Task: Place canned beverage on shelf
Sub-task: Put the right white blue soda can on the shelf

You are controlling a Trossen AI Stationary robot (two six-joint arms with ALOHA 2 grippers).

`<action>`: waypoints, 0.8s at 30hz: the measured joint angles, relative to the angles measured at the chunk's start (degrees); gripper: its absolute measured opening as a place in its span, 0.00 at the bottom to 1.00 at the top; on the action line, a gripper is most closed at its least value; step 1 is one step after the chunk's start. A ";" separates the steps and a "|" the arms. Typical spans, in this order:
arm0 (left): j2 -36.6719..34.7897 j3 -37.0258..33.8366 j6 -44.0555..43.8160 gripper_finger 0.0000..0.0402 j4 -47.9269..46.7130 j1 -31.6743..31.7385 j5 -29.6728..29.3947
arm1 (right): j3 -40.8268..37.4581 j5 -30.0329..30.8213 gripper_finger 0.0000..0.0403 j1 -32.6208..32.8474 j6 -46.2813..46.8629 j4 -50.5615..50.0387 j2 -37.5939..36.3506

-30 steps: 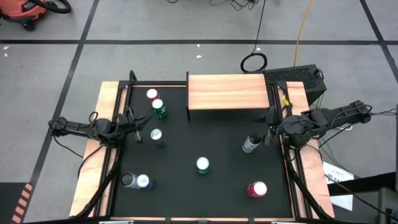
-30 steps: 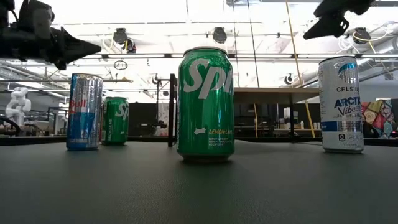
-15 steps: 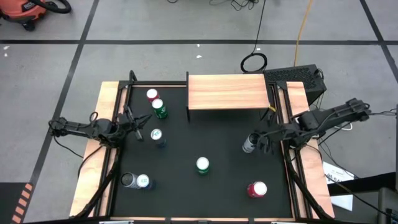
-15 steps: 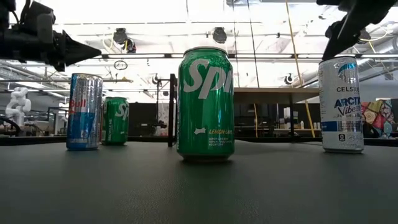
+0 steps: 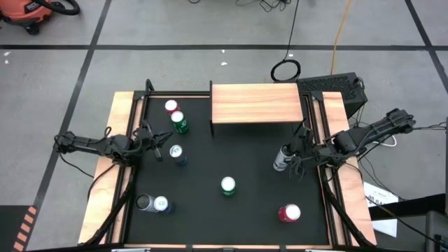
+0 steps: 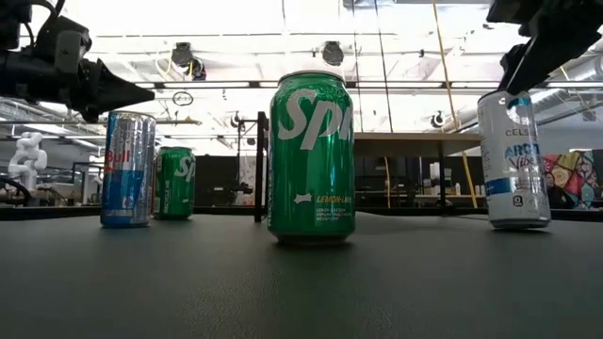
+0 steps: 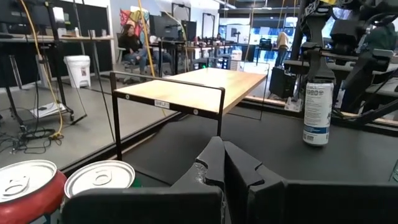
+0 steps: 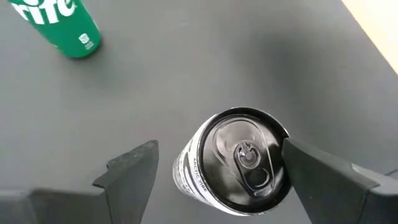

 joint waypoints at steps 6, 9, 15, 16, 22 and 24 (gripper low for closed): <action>0.05 0.00 0.00 0.00 -0.02 0.00 0.01 | 0.00 -1.42 0.82 0.11 0.22 0.40 -0.02; 0.05 0.00 0.02 0.00 -0.04 0.00 0.02 | 0.04 -1.27 0.82 0.13 -0.07 1.22 -0.26; 0.05 0.00 0.09 0.01 -0.07 0.00 -0.02 | 3.39 3.05 0.82 0.13 -4.37 1.75 -0.83; 0.05 0.00 0.09 0.03 -0.07 0.00 -0.02 | 3.96 3.27 0.82 0.13 -5.04 2.03 -1.09; 0.10 0.00 0.02 0.21 -0.09 0.00 0.03 | 5.05 1.83 0.82 0.13 -5.41 0.48 -1.81; 0.30 0.00 -0.04 0.27 -0.11 0.00 0.64 | 5.06 1.28 0.82 0.13 -3.42 -2.13 -1.71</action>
